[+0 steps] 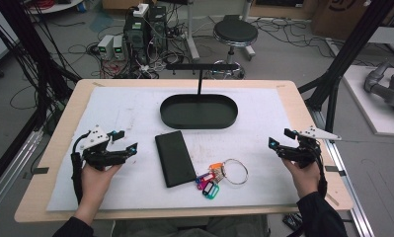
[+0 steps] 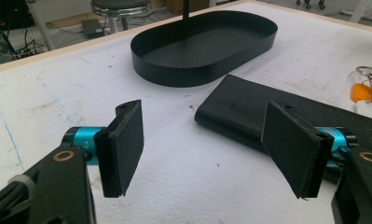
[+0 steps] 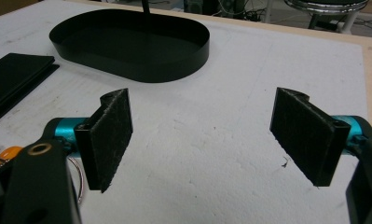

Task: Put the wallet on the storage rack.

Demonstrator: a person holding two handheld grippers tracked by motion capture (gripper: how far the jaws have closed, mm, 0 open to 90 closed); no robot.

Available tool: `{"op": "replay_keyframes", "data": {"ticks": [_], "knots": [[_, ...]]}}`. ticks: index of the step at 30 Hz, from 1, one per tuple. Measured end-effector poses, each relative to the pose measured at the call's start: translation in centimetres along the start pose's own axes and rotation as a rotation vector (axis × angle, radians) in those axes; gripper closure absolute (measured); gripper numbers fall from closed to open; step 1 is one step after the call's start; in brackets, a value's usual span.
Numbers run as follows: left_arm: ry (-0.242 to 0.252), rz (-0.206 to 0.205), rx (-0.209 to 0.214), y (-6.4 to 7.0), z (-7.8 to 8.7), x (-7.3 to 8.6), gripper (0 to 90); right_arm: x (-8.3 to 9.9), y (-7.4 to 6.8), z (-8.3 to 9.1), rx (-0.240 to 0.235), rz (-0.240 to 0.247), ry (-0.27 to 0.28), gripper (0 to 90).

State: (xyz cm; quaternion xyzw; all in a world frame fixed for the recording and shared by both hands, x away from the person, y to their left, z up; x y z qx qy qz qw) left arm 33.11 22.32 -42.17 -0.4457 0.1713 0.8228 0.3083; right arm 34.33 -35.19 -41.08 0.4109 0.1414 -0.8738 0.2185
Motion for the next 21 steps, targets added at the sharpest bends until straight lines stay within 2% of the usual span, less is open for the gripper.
{"op": "replay_keyframes", "data": {"ticks": [12, 21], "knots": [[-0.001, 0.010, -0.013, -0.4, 0.2, 0.3, 29.8, -0.4, -1.1, 0.0, -0.012, 0.034, 0.037, 21.3], [-0.003, 0.011, -0.007, -0.2, 0.2, 0.4, 29.8, -1.0, -3.4, 0.1, -0.061, 0.078, 0.086, 21.5]]}}
Point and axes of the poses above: each handheld gripper's, and its own axes: z roughly backward along the jaws, x roughly out of its underside, y roughly to its right, the point moved 2 cm from there along -z, roughly forward along the jaws, and after that the axes turned 13 degrees about -y, right-handed, at the moved point
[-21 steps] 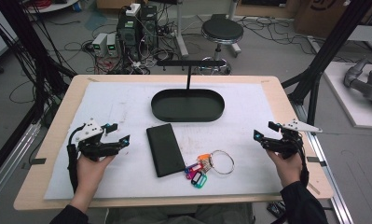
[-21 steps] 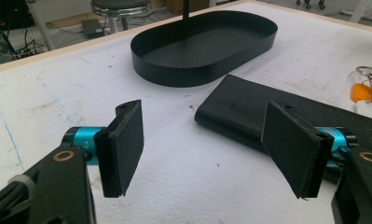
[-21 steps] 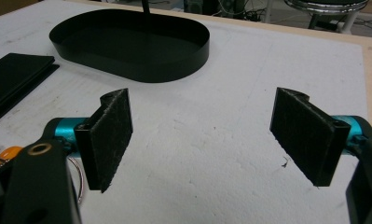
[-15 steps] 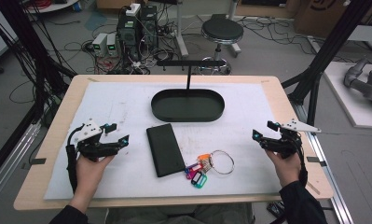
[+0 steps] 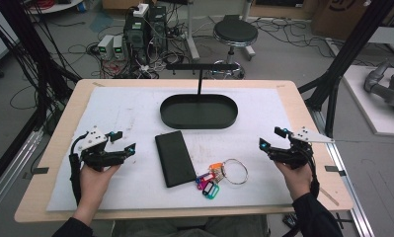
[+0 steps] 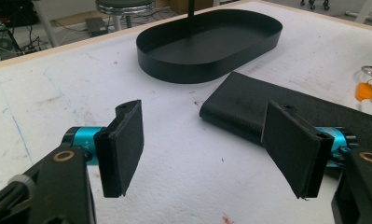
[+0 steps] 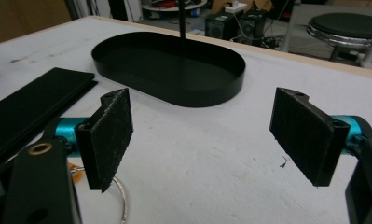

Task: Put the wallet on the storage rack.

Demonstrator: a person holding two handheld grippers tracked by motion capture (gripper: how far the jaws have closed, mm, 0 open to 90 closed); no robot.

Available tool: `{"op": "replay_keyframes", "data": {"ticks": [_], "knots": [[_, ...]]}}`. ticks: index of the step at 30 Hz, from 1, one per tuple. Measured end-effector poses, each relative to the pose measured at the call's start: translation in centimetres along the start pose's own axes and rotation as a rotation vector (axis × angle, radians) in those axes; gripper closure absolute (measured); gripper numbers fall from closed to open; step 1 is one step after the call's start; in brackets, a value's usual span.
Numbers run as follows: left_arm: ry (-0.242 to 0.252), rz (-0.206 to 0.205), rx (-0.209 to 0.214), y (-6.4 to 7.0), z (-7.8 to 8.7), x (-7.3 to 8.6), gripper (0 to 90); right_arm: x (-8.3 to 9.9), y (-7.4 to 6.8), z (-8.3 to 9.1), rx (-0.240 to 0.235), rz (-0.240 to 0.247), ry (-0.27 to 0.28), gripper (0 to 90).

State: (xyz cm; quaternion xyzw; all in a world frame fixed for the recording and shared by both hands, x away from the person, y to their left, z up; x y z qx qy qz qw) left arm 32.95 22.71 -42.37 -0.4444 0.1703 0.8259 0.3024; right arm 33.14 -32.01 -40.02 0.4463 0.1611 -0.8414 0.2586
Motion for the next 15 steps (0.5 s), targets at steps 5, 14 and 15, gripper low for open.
{"op": "replay_keyframes", "data": {"ticks": [5, 14, 15], "knots": [[-0.005, -0.002, 0.015, 0.3, -0.3, 0.0, 29.8, -0.3, -1.3, -0.4, -0.023, 0.051, 0.007, 25.4], [-0.026, -0.002, 0.063, 1.1, -1.5, -0.5, 29.8, -0.5, -2.2, -0.8, -0.055, 0.066, -0.008, 25.4], [-0.026, -0.002, 0.063, 1.1, -1.5, -0.5, 29.8, -0.5, -2.3, -0.9, -0.058, 0.069, -0.007, 25.4]]}}
Point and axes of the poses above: each handheld gripper's, and its own axes: z roughly backward along the jaws, x roughly out of its underside, y roughly to its right, the point moved 2 cm from there along -z, roughly forward along the jaws, and after that the axes turned 13 degrees about -y, right-handed, at the moved point
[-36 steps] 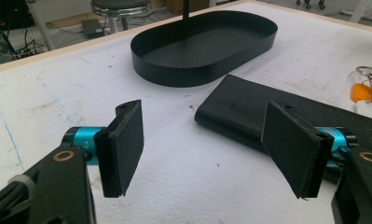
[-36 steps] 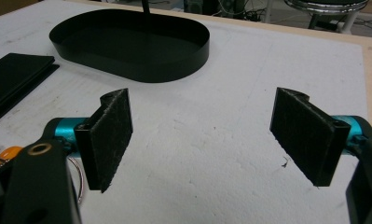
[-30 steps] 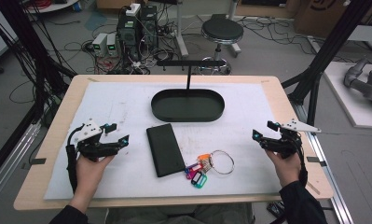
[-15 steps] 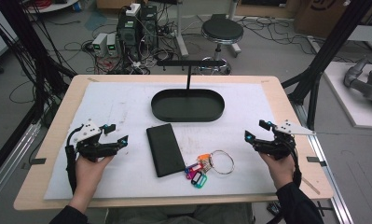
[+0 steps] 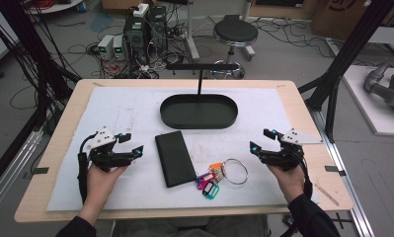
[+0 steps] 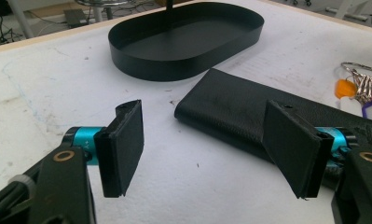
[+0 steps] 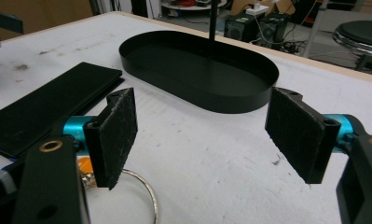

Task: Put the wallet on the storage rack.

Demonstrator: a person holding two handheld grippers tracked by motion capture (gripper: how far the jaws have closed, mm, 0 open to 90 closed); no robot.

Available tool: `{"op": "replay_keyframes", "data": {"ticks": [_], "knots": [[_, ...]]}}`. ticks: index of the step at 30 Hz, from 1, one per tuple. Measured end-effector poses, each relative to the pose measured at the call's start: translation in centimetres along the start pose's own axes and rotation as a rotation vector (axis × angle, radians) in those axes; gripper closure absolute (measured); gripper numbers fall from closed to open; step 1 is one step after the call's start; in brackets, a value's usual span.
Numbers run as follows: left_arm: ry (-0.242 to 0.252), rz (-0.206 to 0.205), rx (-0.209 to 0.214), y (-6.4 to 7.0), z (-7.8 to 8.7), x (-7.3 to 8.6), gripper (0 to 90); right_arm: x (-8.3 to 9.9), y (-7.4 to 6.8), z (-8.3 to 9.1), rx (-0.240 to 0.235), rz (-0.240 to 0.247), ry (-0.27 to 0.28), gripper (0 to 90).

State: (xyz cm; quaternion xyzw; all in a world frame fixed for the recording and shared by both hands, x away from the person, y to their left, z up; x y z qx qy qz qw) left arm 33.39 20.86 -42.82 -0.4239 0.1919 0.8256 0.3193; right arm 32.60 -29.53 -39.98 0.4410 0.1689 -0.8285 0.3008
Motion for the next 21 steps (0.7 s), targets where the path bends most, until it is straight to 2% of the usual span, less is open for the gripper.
{"op": "replay_keyframes", "data": {"ticks": [4, 8, 9, 10, 12, 14, 15, 16, 18, 21], "knots": [[-0.002, 0.004, 0.003, -0.1, -0.6, -0.4, 29.8, -0.4, -1.3, -0.3, -0.015, 0.029, 0.015, 25.4], [0.001, 0.009, 0.009, 0.0, -1.0, -0.6, 29.8, -1.0, -3.4, -1.0, -0.060, 0.044, 0.019, 25.4], [0.004, 0.013, 0.009, 0.0, -1.0, -0.7, 29.8, -1.0, -3.4, -1.0, -0.060, 0.044, 0.019, 25.4], [0.009, 0.016, 0.009, -0.1, -1.1, -0.8, 29.8, -1.3, -4.6, -1.6, -0.092, 0.054, 0.017, 25.4], [0.009, 0.020, 0.007, -0.2, -1.1, -0.8, 29.8, -1.4, -5.0, -1.9, -0.105, 0.057, 0.014, 25.4], [0.015, 0.028, 0.002, -0.4, -1.1, -0.8, 29.8, -1.7, -7.0, -3.1, -0.143, 0.083, -0.009, 25.4], [0.016, 0.029, 0.003, -0.4, -1.1, -0.8, 29.8, -1.7, -7.0, -3.1, -0.143, 0.083, -0.009, 25.4], [0.013, 0.030, -0.003, -0.5, -1.0, -0.7, 29.8, -1.9, -8.2, -3.8, -0.158, 0.103, -0.026, 25.7], [0.015, 0.032, -0.001, -0.5, -0.9, -0.7, 29.8, -1.9, -8.6, -4.1, -0.156, 0.114, -0.025, 26.2], [0.013, 0.031, -0.003, -0.6, -0.8, -0.6, 29.8, -2.1, -10.6, -5.4, -0.198, 0.131, -0.043, 26.8]]}}
Point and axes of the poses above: each handheld gripper's, and its own axes: z roughly backward along the jaws, x roughly out of its underside, y roughly to its right, the point moved 2 cm from there along -z, roughly forward along the jaws, and after that the axes turned 13 degrees about -y, right-handed, at the moved point
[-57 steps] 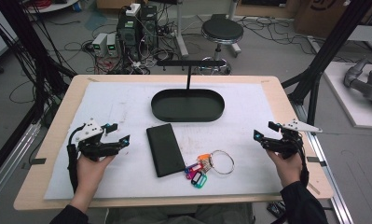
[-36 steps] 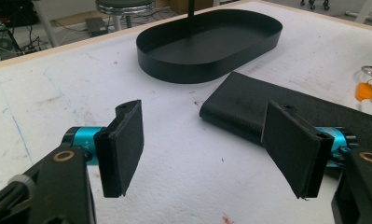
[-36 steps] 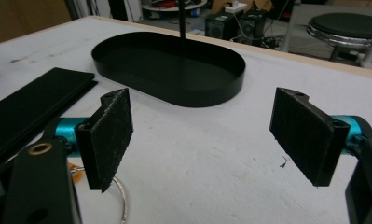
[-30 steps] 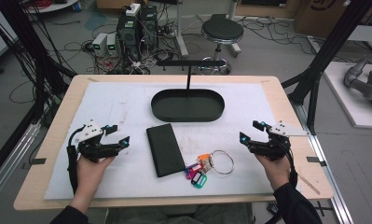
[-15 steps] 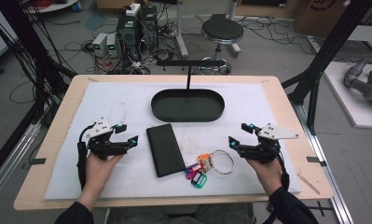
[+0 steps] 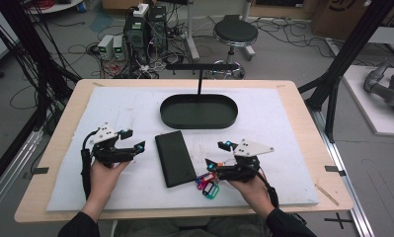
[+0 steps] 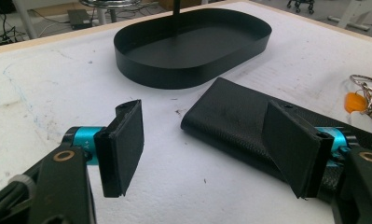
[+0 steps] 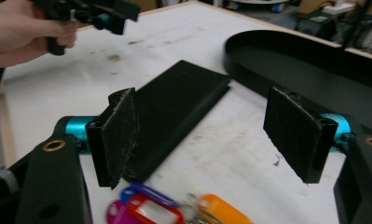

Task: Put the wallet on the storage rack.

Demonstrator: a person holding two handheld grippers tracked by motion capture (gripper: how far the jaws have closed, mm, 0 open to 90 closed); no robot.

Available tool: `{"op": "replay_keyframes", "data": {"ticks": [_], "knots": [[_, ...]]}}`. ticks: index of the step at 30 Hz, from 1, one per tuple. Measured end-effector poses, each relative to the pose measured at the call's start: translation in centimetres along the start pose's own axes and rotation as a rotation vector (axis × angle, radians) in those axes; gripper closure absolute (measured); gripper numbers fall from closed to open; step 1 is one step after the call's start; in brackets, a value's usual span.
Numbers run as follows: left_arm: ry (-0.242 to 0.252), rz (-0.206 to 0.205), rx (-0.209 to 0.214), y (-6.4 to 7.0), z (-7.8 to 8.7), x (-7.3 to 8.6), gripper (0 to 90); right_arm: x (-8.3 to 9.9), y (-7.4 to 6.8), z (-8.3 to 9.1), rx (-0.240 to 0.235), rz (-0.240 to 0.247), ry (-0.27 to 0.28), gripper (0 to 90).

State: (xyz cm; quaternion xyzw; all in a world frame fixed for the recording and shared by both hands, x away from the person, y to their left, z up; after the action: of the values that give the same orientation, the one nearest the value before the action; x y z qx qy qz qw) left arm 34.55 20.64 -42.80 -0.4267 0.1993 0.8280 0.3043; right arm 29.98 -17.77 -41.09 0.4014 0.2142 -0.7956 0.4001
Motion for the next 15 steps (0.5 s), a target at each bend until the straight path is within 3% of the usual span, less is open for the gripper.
{"op": "replay_keyframes", "data": {"ticks": [1, 3, 5, 8, 9, 15], "knots": [[0.002, 0.004, 0.001, 0.0, 0.0, 0.0, 29.8, 0.0, 0.0, 0.0, 0.000, 0.000, 0.000, 26.8], [0.005, 0.008, 0.000, -0.1, 0.2, 0.2, 29.8, -0.3, -0.8, -1.0, -0.053, 0.015, -0.021, 29.3], [0.006, 0.011, 0.000, -0.3, 0.4, 0.3, 29.8, -0.7, -2.0, -2.5, -0.128, 0.074, -0.052, 31.5], [0.008, 0.016, -0.002, -0.4, 0.5, 0.4, 29.8, -0.9, -2.7, -3.5, -0.155, 0.108, -0.085, 33.1], [0.007, 0.016, -0.006, -0.4, 0.6, 0.5, 29.8, -1.2, -3.5, -4.4, -0.185, 0.132, -0.116, 34.5], [0.008, 0.022, -0.007, -0.6, 0.8, 0.7, 29.8, -1.4, -5.1, -6.3, -0.190, 0.196, -0.174, 38.4]]}}
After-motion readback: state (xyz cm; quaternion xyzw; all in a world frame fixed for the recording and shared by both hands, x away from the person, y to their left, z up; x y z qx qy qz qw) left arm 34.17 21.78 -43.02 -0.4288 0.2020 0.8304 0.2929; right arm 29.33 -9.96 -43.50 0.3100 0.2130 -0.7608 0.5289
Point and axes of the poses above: each handheld gripper's, and its own axes: z roughly backward along the jaws, x roughly out of its underside, y roughly to its right, the point moved 2 cm from there along -z, roughly forward along the jaws, and after that the axes turned 13 degrees about -y, right-handed, at the moved point
